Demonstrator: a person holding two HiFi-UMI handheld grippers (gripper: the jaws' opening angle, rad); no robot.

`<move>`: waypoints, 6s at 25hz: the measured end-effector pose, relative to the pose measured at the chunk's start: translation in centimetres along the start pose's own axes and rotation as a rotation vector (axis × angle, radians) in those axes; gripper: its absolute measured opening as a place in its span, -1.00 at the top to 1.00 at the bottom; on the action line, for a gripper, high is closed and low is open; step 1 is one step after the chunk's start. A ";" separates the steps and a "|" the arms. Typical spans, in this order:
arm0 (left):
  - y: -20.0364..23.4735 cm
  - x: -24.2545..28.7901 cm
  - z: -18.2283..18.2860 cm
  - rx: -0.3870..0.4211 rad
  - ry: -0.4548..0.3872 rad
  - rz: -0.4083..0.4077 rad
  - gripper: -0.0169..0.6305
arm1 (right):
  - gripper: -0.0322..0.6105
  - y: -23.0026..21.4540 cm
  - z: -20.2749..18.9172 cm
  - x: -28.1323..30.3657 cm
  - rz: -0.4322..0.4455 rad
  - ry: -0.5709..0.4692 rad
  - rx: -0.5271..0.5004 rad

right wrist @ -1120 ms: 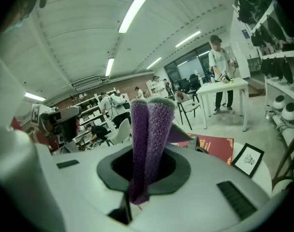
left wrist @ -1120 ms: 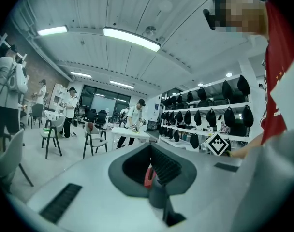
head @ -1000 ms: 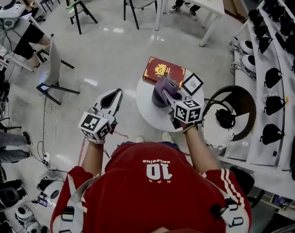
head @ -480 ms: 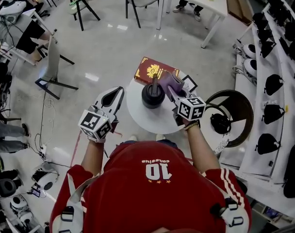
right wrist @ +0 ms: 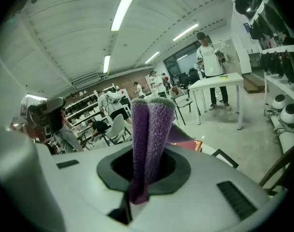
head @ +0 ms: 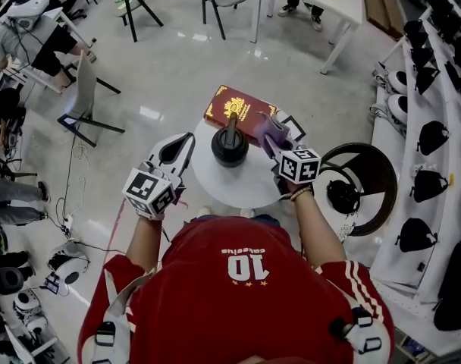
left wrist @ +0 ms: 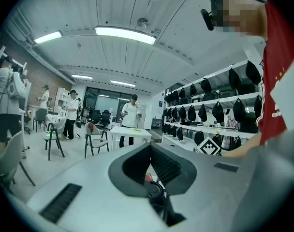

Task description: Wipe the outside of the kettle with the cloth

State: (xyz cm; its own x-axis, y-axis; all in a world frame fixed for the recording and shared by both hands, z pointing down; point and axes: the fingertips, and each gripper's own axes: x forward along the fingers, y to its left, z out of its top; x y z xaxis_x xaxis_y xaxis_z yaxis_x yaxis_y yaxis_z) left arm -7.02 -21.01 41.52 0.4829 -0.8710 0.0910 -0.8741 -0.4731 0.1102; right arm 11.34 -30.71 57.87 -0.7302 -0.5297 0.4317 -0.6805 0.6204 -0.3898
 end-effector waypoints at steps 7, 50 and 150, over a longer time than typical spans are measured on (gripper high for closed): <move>-1.0 -0.6 -0.7 0.000 0.004 0.074 0.93 | 0.75 -0.7 -0.7 1.7 0.060 0.050 -0.029; -5.2 -4.9 -4.7 -0.036 0.035 0.290 0.93 | 0.75 1.2 -10.7 3.6 0.230 0.345 -0.518; 17.3 -12.3 -2.8 -0.021 0.065 -0.153 0.93 | 0.75 20.6 -0.4 9.1 -0.219 -0.105 -0.258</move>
State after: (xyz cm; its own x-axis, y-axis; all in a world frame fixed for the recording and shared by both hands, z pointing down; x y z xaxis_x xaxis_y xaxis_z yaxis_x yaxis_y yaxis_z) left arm -27.94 -18.13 45.12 0.6130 -0.7784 0.1353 -0.7893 -0.5958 0.1482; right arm -9.30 -22.50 54.03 -0.5797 -0.7150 0.3909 -0.7938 0.6038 -0.0728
